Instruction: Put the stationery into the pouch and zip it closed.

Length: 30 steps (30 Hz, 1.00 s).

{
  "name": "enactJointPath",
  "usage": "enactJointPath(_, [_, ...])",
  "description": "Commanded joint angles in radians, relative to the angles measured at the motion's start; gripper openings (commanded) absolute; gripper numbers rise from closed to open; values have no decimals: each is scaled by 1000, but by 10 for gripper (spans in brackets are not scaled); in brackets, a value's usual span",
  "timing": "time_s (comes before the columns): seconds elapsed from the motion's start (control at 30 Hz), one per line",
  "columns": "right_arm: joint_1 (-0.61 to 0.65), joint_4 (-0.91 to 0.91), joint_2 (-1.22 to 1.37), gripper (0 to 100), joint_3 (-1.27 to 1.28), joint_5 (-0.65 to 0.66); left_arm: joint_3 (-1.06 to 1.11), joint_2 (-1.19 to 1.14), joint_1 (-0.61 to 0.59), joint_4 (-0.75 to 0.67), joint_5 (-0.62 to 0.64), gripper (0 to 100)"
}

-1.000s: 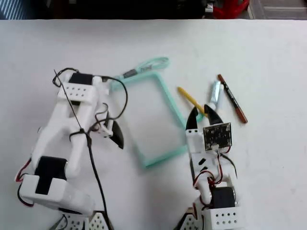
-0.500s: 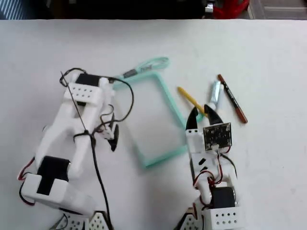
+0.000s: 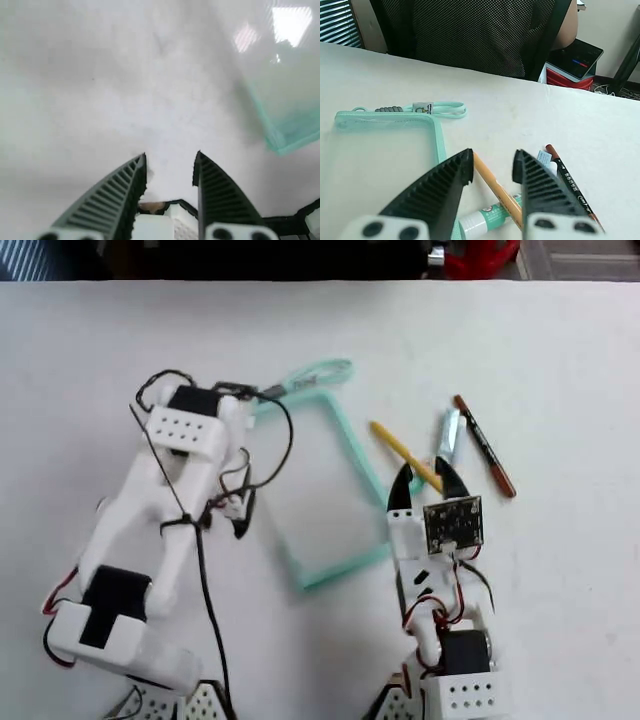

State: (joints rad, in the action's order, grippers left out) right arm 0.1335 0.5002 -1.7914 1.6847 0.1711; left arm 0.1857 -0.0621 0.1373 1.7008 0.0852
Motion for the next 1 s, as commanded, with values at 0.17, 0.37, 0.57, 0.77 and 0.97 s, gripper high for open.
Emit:
enactJointPath(0.17, [4, 5, -7, 185, 5, 12, 106, 328, 13, -222, -11, 165])
enactJointPath(0.37, [4, 4, -7, 139, 5, 12, 373, 636, 7, -437, -11, 168])
enactJointPath(0.57, [8, 5, -7, 169, 5, 12, 617, 937, 15, -588, -152, 166])
enactJointPath(0.77, [8, 5, -7, 169, 5, 12, 798, 1285, 7, -641, -196, 168])
enactJointPath(0.97, [10, 5, -7, 169, 5, 12, 882, 1520, 7, -583, -276, 169])
